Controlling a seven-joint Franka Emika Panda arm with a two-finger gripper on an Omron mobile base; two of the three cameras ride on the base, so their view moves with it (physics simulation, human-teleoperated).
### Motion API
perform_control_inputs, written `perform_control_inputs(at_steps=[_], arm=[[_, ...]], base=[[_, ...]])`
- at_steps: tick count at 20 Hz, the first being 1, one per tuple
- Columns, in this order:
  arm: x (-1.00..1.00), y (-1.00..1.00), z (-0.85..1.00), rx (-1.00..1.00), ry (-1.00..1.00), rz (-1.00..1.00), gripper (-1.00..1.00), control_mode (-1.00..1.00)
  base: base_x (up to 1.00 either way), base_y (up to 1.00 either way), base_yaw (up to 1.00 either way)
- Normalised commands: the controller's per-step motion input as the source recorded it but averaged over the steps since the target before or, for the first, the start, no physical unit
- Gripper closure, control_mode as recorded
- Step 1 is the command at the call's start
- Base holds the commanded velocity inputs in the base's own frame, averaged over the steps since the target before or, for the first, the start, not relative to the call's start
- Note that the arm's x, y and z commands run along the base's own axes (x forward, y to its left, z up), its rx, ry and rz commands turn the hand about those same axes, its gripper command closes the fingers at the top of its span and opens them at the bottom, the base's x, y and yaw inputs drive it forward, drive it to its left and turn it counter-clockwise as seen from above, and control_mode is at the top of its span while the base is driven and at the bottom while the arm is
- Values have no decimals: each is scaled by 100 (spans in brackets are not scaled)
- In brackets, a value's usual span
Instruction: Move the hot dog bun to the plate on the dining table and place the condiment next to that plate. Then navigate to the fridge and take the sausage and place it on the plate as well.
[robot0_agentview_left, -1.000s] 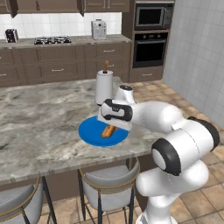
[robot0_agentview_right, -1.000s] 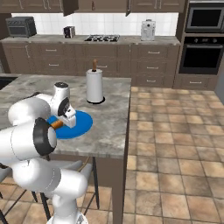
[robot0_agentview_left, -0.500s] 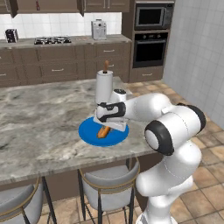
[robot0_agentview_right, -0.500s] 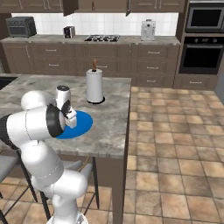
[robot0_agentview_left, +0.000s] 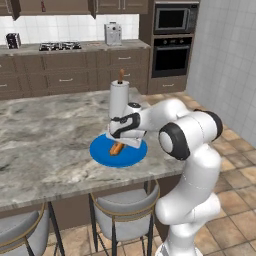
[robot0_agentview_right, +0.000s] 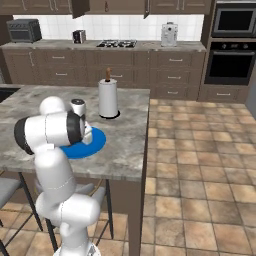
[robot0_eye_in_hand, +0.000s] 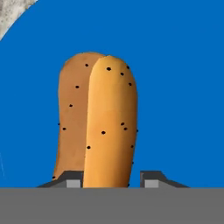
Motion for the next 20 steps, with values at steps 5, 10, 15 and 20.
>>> perform_control_inputs(at_steps=[5, 10, 15, 20], arm=[[19, 0, -4, 0, 0, 0, -100, -100], [0, 0, 2, 0, 0, 0, -100, -100], [14, 0, -2, 0, 7, 0, -100, -100], [6, 0, -20, 0, 5, 0, -100, -100]], base=[[0, 0, 0], [0, 0, 0], [0, 0, 0], [0, 0, 0]])
